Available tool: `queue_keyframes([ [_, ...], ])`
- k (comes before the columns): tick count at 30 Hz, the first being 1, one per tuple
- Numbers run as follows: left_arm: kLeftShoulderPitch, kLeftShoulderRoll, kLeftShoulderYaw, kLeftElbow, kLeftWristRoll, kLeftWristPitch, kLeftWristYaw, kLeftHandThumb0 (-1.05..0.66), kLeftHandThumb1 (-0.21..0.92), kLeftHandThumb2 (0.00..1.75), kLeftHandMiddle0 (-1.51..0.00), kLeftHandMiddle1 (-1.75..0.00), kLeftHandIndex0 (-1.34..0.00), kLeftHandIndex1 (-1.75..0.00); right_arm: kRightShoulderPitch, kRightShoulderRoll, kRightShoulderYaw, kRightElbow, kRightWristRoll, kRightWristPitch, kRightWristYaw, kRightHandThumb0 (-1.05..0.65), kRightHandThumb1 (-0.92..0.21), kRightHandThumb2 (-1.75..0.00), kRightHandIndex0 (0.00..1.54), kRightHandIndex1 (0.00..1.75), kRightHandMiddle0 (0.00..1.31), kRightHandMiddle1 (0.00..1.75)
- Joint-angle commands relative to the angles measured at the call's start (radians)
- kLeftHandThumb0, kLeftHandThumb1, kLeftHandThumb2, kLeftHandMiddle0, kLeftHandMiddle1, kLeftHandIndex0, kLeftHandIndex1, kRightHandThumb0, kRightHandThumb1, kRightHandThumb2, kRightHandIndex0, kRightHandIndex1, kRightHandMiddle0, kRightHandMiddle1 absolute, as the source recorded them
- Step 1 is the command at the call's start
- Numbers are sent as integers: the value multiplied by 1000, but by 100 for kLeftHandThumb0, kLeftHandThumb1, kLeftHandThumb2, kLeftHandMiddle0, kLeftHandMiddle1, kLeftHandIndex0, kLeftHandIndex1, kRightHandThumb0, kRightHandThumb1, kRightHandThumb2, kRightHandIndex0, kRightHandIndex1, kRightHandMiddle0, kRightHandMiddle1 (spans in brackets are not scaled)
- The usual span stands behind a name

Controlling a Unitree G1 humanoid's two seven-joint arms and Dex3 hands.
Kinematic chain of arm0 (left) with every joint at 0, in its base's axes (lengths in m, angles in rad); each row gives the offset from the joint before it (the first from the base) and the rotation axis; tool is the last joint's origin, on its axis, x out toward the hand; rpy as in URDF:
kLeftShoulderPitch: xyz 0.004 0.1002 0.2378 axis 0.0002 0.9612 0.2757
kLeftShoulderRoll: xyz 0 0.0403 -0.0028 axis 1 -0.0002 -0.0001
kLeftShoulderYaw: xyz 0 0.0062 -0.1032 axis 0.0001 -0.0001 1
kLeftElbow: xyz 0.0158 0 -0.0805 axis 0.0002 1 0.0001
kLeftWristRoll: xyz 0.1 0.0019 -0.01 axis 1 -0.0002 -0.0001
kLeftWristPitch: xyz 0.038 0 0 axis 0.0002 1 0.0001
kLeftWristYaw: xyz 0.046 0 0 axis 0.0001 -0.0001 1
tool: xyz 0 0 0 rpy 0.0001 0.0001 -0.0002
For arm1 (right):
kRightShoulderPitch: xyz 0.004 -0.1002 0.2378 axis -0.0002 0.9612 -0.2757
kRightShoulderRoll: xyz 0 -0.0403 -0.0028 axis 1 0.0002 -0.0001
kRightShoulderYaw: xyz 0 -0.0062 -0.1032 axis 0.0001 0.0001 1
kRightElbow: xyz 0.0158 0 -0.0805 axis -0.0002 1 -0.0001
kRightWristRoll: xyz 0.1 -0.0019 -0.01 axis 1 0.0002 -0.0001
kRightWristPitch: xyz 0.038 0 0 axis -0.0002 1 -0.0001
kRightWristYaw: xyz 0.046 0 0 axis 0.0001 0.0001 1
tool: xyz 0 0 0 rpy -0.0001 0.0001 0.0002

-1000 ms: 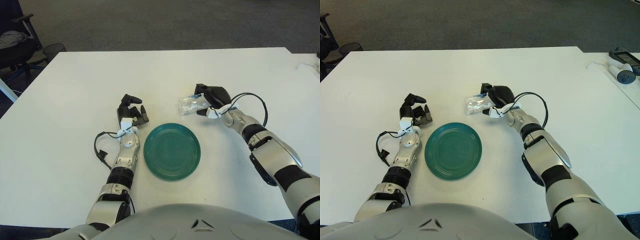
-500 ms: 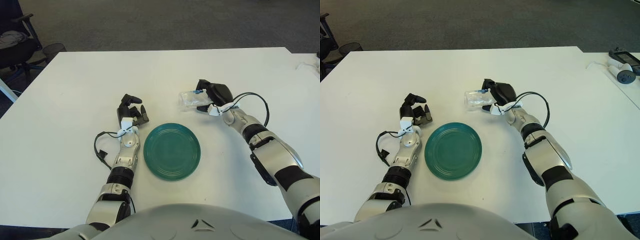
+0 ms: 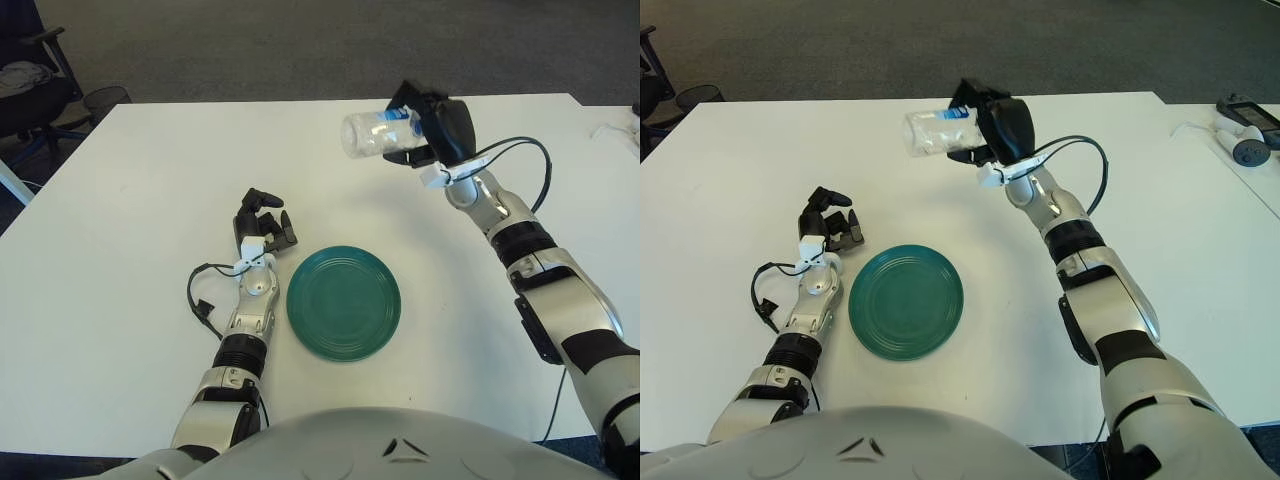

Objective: Put the bottle into the plate.

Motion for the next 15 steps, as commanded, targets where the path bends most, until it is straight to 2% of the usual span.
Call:
queue_keyframes([
  [1, 25, 10, 11, 69, -16, 10, -22, -53, 17, 150, -123, -175, -73, -175, 119, 17, -14, -229, 25, 36, 79, -8, -36, -120, 123, 175, 98, 175],
  [6, 24, 13, 22, 100, -41, -40, -62, -53, 17, 149, -122, -175, -73, -175, 184, 12, -4, -418, 33, 33, 185, -9, -36, -119, 123, 175, 96, 175],
  [11, 15, 11, 36, 132, -72, -84, -100, -52, 19, 147, -120, -175, -71, -175, 212, 6, 41, -481, 123, 5, 368, -9, -37, -119, 121, 175, 93, 175],
  [15, 9, 13, 41, 150, -82, -102, -113, -51, 21, 145, -118, -175, -69, -175, 253, -1, 52, -516, 155, -44, 443, -9, -40, -117, 119, 175, 90, 175],
])
